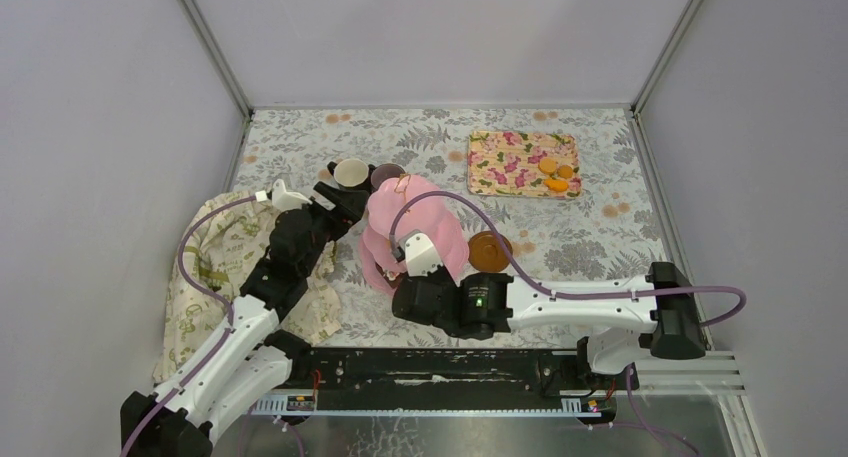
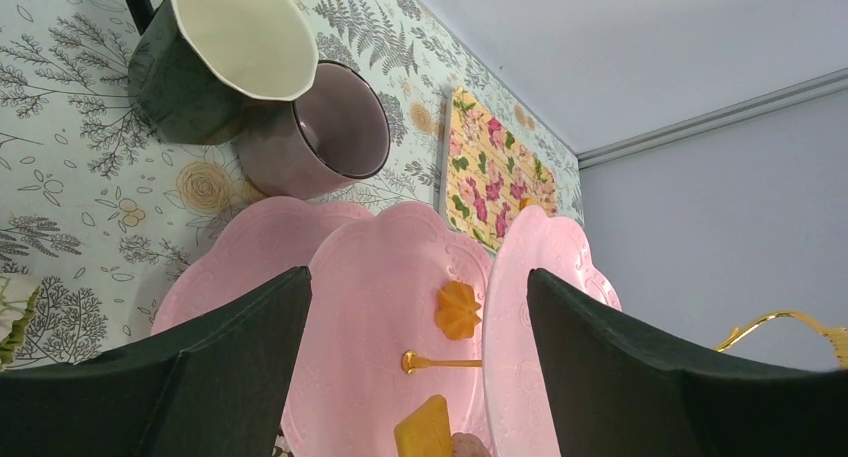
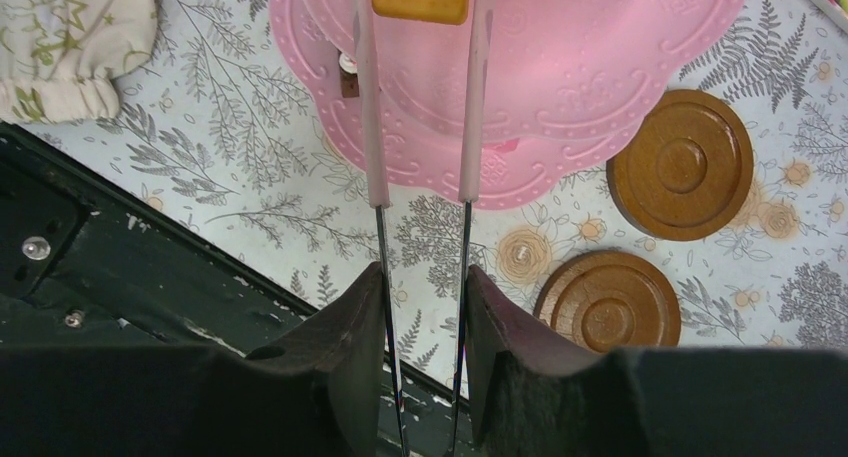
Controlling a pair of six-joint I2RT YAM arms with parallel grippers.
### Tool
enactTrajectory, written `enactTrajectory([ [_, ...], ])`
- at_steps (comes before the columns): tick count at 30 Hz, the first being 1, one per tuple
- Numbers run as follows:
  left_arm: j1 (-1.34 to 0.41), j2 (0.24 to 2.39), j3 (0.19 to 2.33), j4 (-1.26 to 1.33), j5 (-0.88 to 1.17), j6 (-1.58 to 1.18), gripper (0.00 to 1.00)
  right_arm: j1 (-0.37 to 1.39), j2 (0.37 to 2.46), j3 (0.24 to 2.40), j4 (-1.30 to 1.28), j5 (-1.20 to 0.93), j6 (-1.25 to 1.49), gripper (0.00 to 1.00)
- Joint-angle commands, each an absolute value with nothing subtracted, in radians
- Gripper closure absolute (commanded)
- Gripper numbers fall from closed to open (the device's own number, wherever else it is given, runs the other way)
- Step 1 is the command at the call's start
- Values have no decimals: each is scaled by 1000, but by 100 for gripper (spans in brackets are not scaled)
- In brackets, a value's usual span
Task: Serve the afternoon tea
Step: Place the desert on the desert table.
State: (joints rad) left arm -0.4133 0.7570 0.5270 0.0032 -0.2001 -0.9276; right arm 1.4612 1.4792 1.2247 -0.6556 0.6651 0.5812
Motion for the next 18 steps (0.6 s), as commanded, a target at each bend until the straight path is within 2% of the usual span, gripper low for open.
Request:
enactTrajectory([
  [1,-408,739,559,9,-215,-906,14,1464,1497,1295,-597,715,573,100],
  [18,-406,731,543,19,-212,-908,14,1376,1561,1309,-500,651,534,100],
])
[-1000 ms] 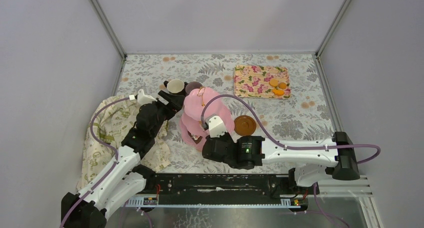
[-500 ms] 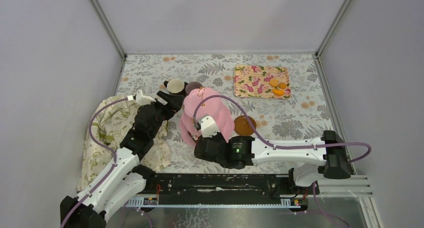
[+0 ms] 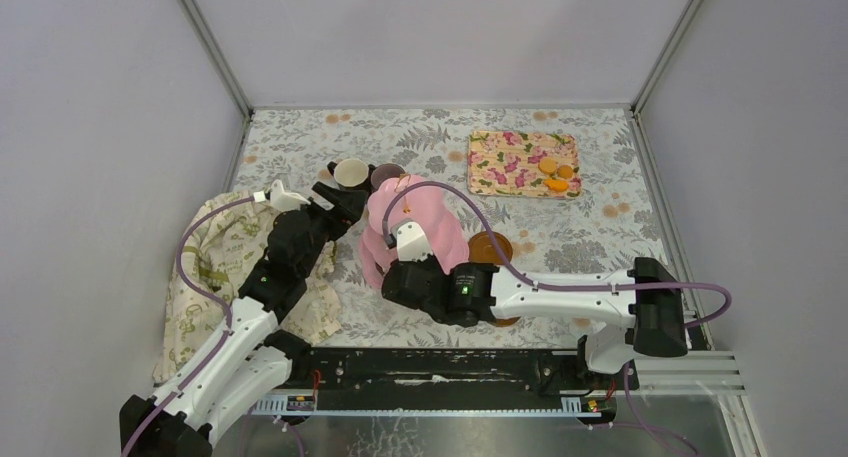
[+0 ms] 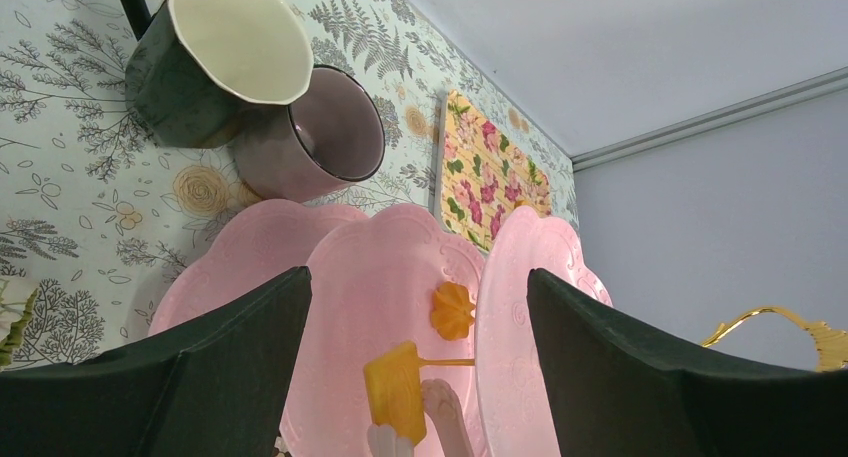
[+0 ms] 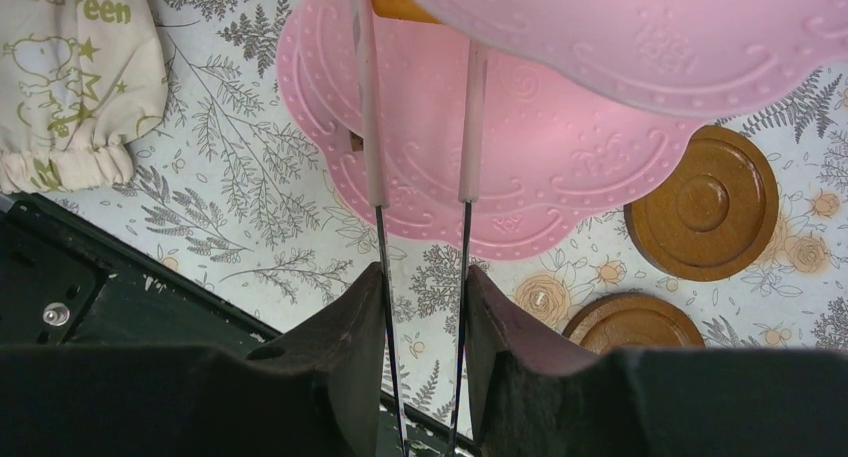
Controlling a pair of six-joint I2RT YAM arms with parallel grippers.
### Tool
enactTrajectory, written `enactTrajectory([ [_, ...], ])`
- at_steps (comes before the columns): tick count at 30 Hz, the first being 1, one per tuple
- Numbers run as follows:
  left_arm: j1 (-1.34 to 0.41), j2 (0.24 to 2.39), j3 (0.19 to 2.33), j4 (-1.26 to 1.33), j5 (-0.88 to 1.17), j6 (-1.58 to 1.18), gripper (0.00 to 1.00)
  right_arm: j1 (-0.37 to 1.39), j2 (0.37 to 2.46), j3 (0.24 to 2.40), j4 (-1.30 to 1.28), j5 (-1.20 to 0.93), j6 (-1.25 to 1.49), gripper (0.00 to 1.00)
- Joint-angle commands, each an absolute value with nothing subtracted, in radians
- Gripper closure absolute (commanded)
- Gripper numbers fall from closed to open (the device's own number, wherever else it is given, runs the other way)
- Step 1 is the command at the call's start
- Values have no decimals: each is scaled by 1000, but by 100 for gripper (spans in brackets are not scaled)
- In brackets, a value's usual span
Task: Serve the afternoon tea
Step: Place the desert on the desert table.
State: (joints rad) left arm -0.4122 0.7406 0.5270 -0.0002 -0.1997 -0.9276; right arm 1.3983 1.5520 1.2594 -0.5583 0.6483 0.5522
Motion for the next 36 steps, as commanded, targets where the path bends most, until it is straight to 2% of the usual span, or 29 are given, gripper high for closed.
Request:
enactTrajectory([
  [1,-406,731,543,19,-212,-908,14,1373,1564,1309,-498,647,533,100],
  [12,-406,732,538,26,-217,-908,13,1340,1590,1301,-482,631,529,96],
  [19,-406,739,530,35,-218,-910,13,1323,1597,1295,-482,623,532,89],
  [24,-406,748,525,46,-212,-916,13,1318,1600,1294,-479,613,531,78],
  [36,-406,752,523,50,-212,-919,13,1308,1606,1290,-478,595,536,69],
])
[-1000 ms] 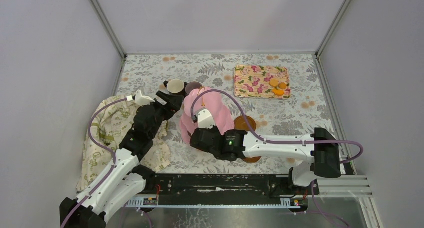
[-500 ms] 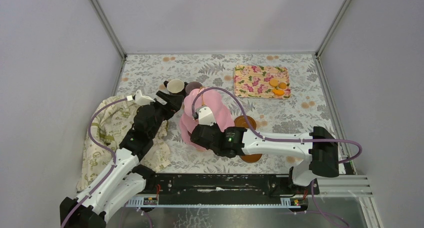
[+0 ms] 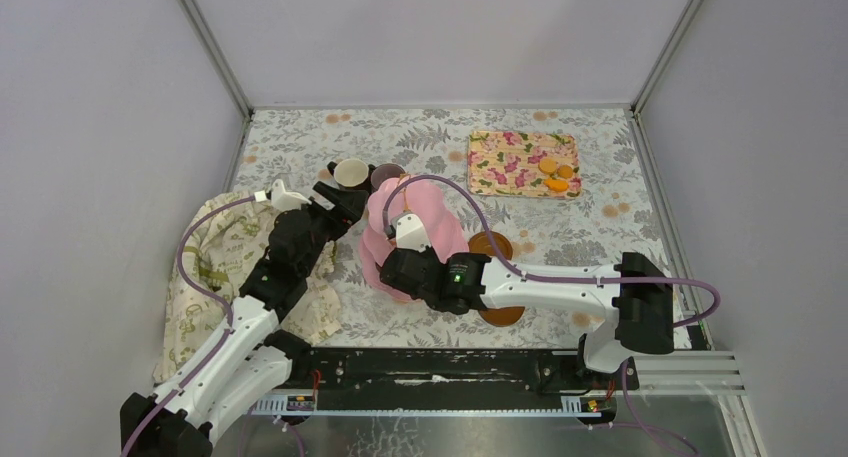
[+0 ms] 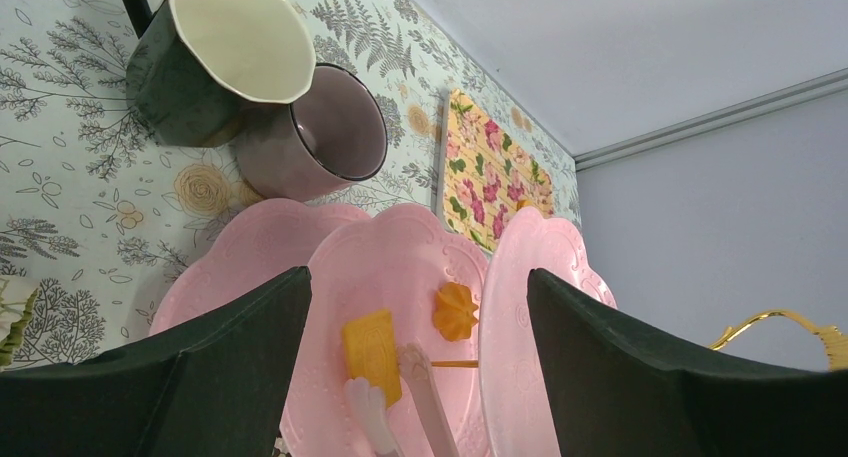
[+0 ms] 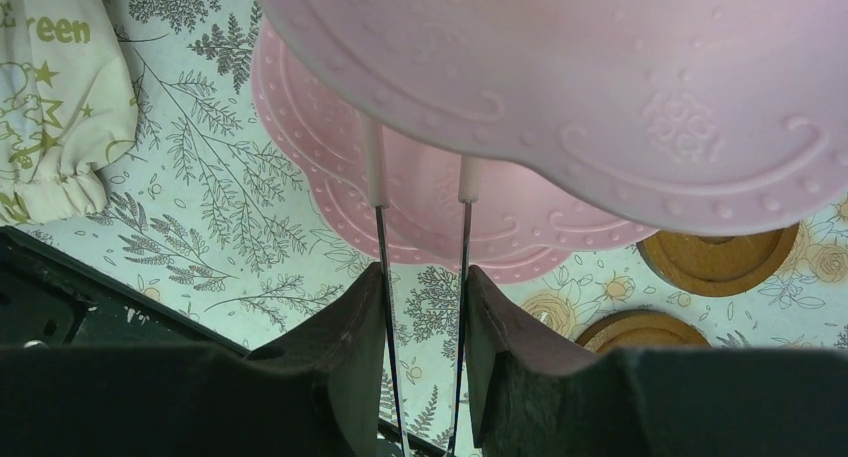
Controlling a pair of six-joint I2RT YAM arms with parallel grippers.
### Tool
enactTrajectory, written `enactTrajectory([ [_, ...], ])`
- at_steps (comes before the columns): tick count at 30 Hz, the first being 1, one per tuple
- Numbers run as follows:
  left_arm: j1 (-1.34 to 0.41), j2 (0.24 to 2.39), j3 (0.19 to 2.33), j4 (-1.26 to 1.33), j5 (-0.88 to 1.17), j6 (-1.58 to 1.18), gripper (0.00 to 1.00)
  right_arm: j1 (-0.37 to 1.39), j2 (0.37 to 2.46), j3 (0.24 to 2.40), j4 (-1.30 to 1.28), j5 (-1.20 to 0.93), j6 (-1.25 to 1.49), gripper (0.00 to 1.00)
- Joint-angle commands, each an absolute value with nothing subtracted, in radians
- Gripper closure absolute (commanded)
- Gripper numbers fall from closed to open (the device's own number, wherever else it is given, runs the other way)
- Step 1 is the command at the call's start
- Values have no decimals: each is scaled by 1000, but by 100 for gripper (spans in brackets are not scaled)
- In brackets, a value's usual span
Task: Serve the afternoon tea
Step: Place the desert on the desert table.
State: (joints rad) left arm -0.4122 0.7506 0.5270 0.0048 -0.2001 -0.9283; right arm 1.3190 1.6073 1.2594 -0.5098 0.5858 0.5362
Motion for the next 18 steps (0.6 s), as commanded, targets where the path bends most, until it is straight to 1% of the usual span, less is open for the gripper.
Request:
enactTrajectory([
  [1,-407,753,522,51,-212,-919,13,1308,1605,1290,-478,594,537,68],
  [7,-406,754,523,51,-212,-919,13,1308,1600,1290,-475,589,535,67],
  [14,-406,755,524,52,-212,-919,13,1309,1603,1290,-479,584,535,62],
  [18,-407,757,523,52,-211,-919,13,1308,1605,1292,-480,580,535,61],
])
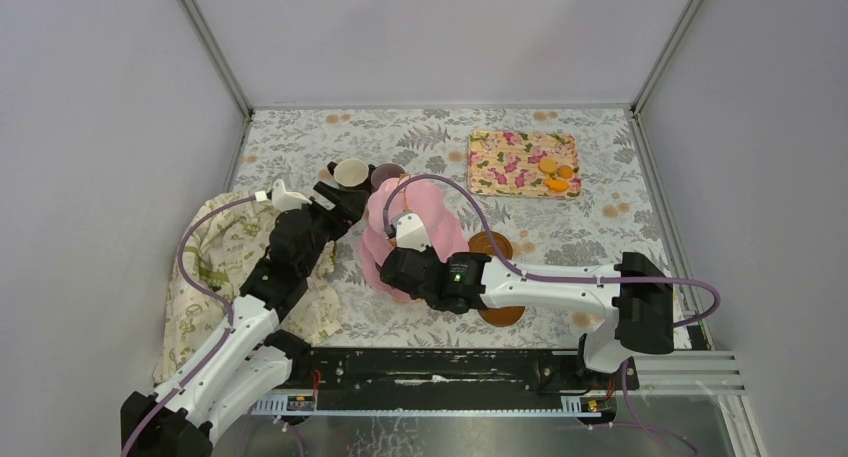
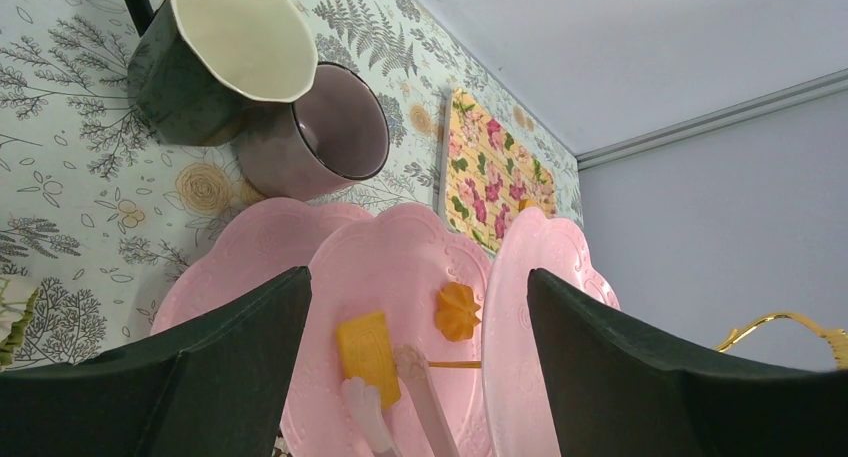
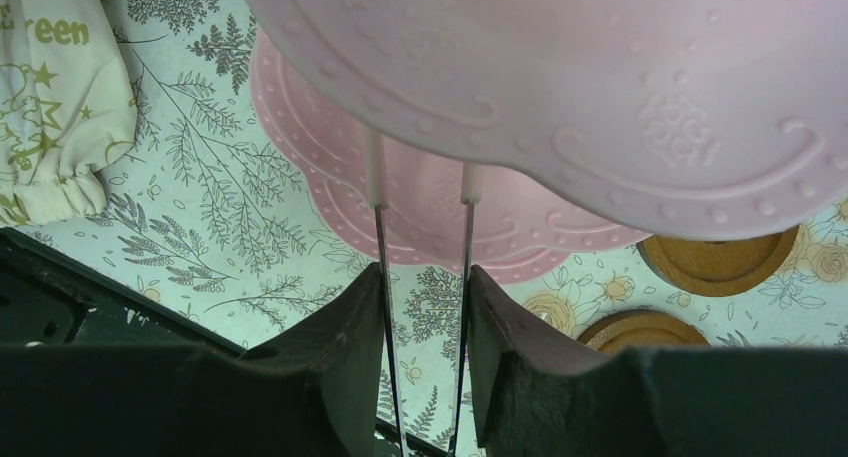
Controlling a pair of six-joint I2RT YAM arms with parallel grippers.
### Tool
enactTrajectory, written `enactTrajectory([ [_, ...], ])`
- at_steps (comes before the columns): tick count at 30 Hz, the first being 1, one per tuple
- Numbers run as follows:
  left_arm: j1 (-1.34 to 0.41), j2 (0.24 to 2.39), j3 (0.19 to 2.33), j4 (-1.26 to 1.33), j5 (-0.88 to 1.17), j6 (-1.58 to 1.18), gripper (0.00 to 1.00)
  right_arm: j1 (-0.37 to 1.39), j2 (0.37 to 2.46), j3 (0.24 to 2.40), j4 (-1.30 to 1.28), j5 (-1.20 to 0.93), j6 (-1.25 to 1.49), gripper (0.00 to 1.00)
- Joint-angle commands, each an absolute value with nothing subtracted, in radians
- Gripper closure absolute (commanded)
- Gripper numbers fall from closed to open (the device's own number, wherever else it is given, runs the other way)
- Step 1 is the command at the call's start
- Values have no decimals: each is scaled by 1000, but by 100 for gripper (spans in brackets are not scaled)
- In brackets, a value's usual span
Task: Serve the afternoon tea
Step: Place the desert on the desert table.
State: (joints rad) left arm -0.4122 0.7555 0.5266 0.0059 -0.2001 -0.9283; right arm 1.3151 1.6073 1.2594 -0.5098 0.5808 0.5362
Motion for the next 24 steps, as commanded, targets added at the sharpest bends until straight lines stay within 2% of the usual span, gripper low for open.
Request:
enactTrajectory([
  [1,-406,756,523,52,-212,-919,13,1308,1605,1292,-480,578,535,61],
  [24,-407,763,531,54,-209,-919,13,1309,1594,1289,-482,566,540,57],
])
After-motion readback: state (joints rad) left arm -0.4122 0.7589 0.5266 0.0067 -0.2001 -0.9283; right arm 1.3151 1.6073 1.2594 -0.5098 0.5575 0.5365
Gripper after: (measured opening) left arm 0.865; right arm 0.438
